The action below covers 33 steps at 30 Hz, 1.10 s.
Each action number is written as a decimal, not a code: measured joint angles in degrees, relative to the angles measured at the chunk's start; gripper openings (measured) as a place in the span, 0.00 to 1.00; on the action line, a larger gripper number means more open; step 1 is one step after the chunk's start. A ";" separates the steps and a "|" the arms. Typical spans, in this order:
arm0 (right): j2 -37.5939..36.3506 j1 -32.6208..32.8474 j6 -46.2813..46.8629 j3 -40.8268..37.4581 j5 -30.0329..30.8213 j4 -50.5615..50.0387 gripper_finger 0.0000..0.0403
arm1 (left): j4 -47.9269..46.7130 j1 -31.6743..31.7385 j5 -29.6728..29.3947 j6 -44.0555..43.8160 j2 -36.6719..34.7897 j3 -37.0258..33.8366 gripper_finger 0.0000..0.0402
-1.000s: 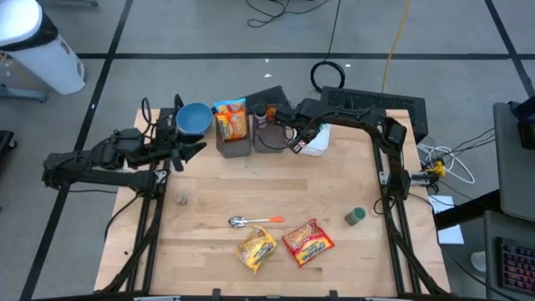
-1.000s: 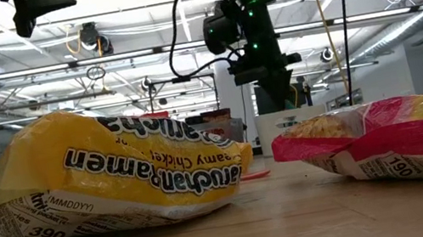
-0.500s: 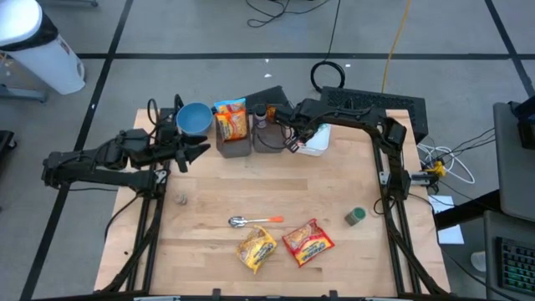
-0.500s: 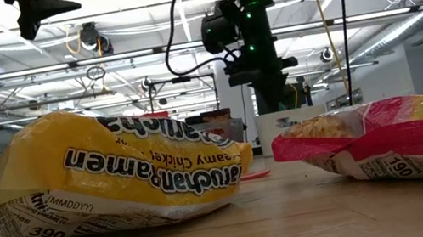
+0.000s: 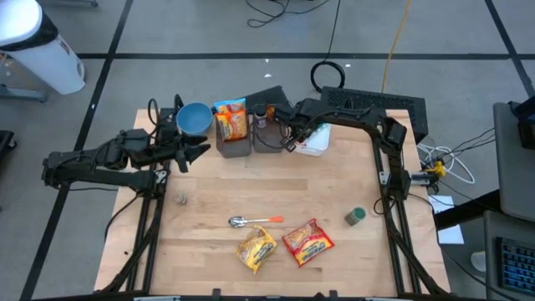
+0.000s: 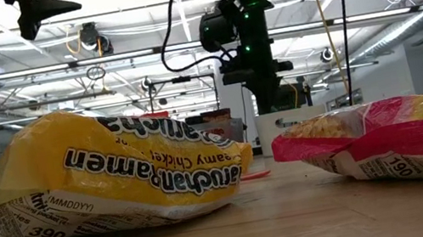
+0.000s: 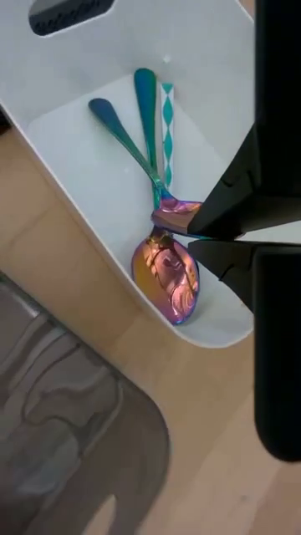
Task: Pick & Place Food Item
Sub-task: Put the blue green spoon into the white bin
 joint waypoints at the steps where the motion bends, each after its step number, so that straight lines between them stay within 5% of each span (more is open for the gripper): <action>1: 0.00 -0.26 0.00 0.00 -0.26 0.11 0.01 | -0.01 0.01 0.03 0.00 0.00 0.00 0.57; 23: 2.97 -2.18 -0.02 0.00 -3.49 4.97 0.04 | -0.05 0.00 -0.04 0.06 0.00 0.00 0.57; 33: 2.97 -2.47 -2.15 0.00 -6.47 6.38 0.18 | -0.06 0.02 -0.10 0.33 0.00 0.00 0.57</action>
